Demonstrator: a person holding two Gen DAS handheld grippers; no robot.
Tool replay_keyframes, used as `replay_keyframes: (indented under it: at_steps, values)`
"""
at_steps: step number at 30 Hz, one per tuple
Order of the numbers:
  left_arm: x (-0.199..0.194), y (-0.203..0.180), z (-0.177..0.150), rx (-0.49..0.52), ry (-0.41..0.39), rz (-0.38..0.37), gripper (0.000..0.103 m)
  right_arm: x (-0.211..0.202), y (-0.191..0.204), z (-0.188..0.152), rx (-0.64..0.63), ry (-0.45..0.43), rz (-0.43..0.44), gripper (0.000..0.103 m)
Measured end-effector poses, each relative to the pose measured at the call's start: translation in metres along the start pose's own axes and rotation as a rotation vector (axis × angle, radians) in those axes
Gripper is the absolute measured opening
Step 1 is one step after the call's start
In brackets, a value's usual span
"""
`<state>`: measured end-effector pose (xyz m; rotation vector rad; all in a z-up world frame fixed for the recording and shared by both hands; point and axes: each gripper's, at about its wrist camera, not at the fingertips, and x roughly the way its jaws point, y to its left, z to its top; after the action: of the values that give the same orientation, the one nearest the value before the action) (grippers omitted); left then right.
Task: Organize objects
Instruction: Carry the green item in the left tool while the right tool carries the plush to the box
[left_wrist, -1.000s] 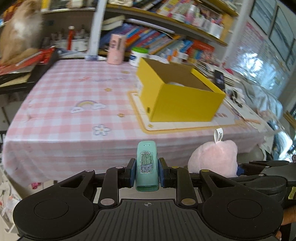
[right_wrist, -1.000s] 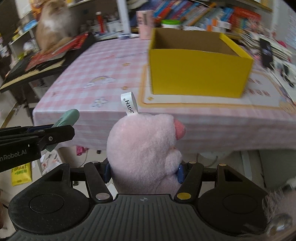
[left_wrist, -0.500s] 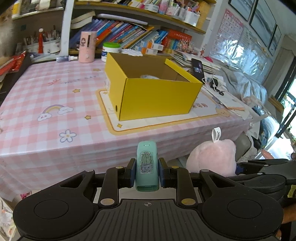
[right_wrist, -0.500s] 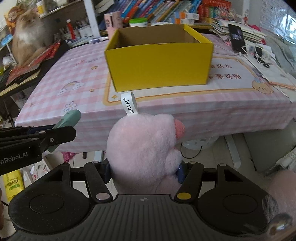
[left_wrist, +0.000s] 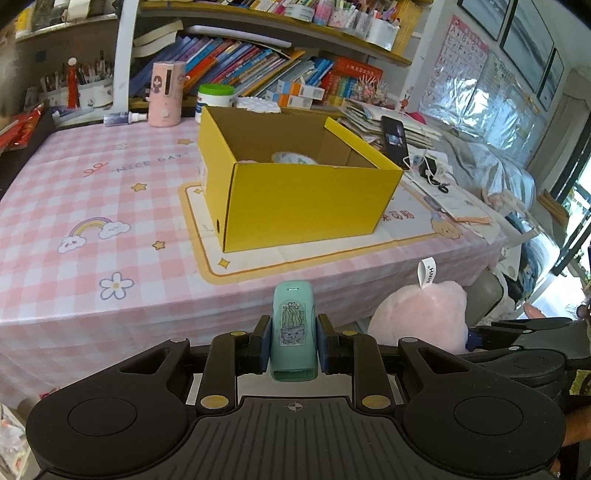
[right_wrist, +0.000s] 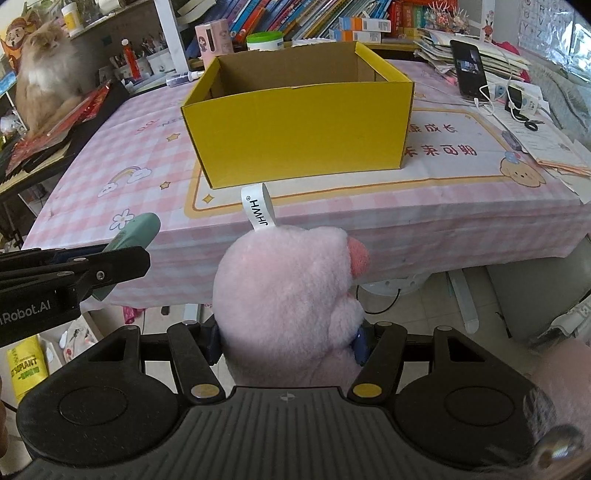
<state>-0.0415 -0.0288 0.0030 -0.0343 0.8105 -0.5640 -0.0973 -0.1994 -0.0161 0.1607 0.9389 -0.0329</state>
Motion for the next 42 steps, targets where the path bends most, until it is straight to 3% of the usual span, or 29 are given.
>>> replay_keyframes:
  at_steps: [11, 21, 29, 34, 42]
  values:
    - [0.022, -0.017, 0.025, 0.010, -0.025, 0.002, 0.023, 0.010, -0.027, 0.025, -0.004, -0.001, -0.005, 0.060]
    - [0.036, -0.038, 0.075, 0.039, -0.122, 0.016, 0.023, 0.013, -0.065, 0.073, 0.023, -0.055, 0.011, 0.060]
    - [0.059, -0.046, 0.124, 0.038, -0.207, 0.081, 0.023, -0.002, -0.093, 0.145, 0.024, -0.251, 0.045, 0.060]
    - [0.093, -0.038, 0.141, 0.010, -0.169, 0.153, 0.023, 0.000, -0.103, 0.194, -0.005, -0.345, 0.084, 0.060]
    - [0.138, -0.032, 0.144, 0.015, -0.079, 0.247, 0.023, 0.050, -0.100, 0.227, -0.053, -0.276, 0.155, 0.060]
